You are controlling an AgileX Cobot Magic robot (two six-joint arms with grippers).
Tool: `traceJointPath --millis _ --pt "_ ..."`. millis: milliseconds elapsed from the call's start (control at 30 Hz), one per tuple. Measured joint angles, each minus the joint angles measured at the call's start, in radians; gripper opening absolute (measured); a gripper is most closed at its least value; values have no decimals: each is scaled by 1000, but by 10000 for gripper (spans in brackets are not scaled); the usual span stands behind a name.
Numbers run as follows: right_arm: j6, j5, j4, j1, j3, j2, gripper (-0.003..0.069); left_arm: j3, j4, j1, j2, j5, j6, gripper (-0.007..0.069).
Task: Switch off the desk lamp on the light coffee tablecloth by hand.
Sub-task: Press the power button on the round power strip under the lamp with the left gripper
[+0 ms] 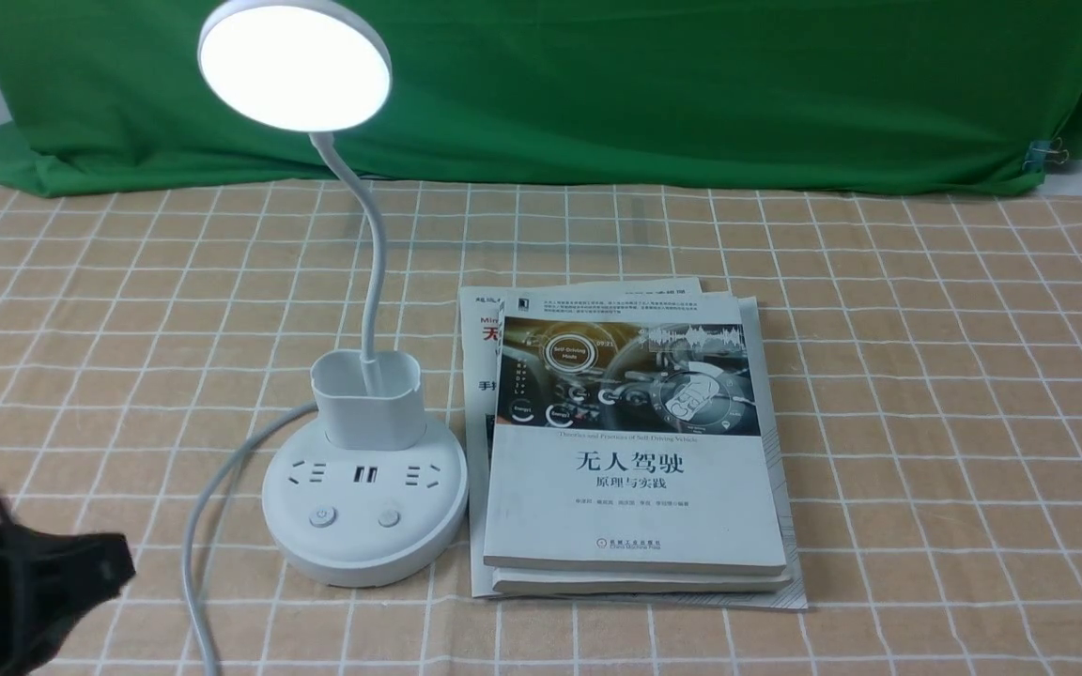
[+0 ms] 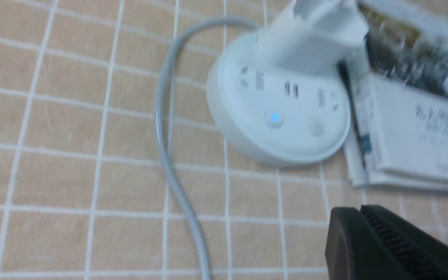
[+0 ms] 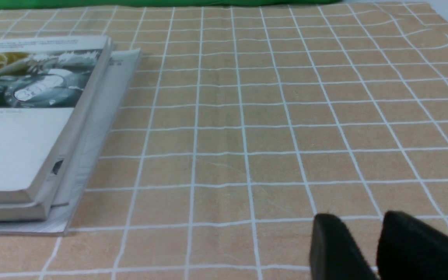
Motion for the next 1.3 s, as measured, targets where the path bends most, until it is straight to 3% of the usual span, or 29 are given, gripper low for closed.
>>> traceJointPath --millis 167,333,600,733,1300 --pt "0 0 0 0 0 0 243 -177 73 0 270 178 37 5" --pt "0 0 0 0 0 0 243 -306 88 -26 468 222 48 5" --pt "0 0 0 0 0 0 243 -476 233 -312 640 294 -56 5" --pt "0 0 0 0 0 0 243 -556 237 -384 720 318 -73 5" --pt "0 0 0 0 0 0 243 -718 363 -476 1026 283 -91 5"
